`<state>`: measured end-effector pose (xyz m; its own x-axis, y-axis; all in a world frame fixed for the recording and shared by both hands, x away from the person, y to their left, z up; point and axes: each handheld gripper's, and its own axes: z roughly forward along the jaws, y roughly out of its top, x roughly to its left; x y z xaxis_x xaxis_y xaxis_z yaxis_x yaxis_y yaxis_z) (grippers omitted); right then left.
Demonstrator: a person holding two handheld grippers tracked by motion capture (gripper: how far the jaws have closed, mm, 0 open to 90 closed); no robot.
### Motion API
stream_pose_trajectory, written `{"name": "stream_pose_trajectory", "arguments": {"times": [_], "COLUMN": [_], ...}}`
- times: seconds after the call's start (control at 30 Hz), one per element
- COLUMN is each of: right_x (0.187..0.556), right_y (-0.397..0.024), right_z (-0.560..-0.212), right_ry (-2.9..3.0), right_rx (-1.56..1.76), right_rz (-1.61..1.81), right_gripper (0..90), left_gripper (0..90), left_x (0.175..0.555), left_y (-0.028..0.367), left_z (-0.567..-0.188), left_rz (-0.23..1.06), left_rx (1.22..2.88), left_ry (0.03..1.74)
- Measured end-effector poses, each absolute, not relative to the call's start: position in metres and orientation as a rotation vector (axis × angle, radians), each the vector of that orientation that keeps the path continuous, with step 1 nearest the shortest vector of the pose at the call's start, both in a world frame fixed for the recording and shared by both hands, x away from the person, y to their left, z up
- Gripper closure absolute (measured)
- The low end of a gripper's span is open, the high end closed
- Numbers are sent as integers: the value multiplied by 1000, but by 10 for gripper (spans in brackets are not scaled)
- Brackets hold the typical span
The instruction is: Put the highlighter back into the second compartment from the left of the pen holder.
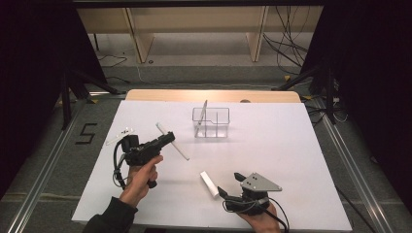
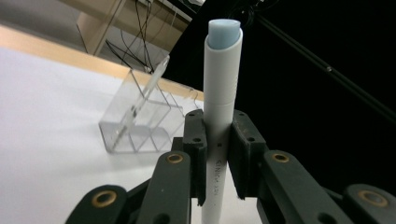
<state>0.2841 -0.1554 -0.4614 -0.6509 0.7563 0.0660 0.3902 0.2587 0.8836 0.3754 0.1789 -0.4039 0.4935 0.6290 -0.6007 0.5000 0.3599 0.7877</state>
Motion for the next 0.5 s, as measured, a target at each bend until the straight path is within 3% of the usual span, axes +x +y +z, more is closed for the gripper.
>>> {"name": "stream_pose_trajectory", "arguments": {"times": [0.5], "right_x": [283], "right_y": [-157], "right_z": [-463], "right_ry": [2177], "right_rx": [1079], "right_rz": [1350], "right_gripper": [202], "left_gripper": [779], "left_x": [418], "left_y": [146], "left_z": [-374], "left_rz": [240], "left_rx": [1362], "left_ry": [1073]}}
